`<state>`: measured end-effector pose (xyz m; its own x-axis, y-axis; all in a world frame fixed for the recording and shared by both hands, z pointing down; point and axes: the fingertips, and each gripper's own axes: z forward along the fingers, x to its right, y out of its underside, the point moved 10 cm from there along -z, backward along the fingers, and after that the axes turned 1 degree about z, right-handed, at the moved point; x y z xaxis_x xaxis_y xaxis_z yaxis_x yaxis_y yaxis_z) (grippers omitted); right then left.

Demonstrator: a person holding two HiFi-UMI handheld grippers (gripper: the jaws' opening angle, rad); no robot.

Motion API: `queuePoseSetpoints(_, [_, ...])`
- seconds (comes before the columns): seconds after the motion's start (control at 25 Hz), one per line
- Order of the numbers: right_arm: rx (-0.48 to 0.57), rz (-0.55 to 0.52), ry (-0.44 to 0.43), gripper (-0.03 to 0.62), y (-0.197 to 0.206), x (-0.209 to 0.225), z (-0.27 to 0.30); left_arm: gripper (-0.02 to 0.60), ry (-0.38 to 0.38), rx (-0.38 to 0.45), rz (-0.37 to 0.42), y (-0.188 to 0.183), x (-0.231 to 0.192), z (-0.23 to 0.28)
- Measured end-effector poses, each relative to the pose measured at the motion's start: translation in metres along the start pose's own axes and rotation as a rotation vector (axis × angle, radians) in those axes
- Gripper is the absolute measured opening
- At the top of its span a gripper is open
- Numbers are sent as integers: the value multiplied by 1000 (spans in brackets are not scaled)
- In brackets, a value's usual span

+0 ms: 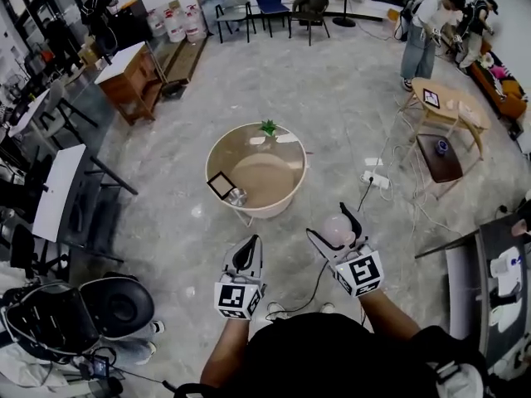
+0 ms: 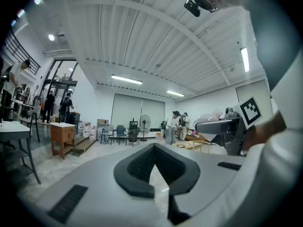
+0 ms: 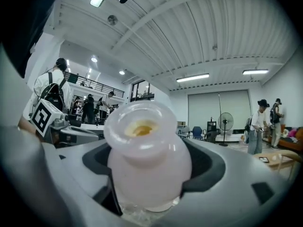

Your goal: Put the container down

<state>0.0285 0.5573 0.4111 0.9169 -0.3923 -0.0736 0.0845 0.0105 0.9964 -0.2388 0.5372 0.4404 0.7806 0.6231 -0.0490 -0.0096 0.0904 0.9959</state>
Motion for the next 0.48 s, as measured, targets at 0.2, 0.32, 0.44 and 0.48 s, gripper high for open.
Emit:
queuePoseSetpoints(0.2, [15, 23, 49, 410, -5, -22, 4, -2, 51, -3, 11, -1, -21, -9])
queuePoseSetpoints(0.32, [-4, 29, 84, 410, -8, -34, 7, -2, 90, -3, 28, -8, -35, -12])
queuePoseSetpoints(0.44, [-30, 37, 105, 410, -3, -40, 9, -2, 106, -4, 39, -9, -44, -14])
queuePoseSetpoints(0.48, [-35, 38, 106, 410, -1, -41, 10, -2, 110, -1, 38, -9, -47, -13])
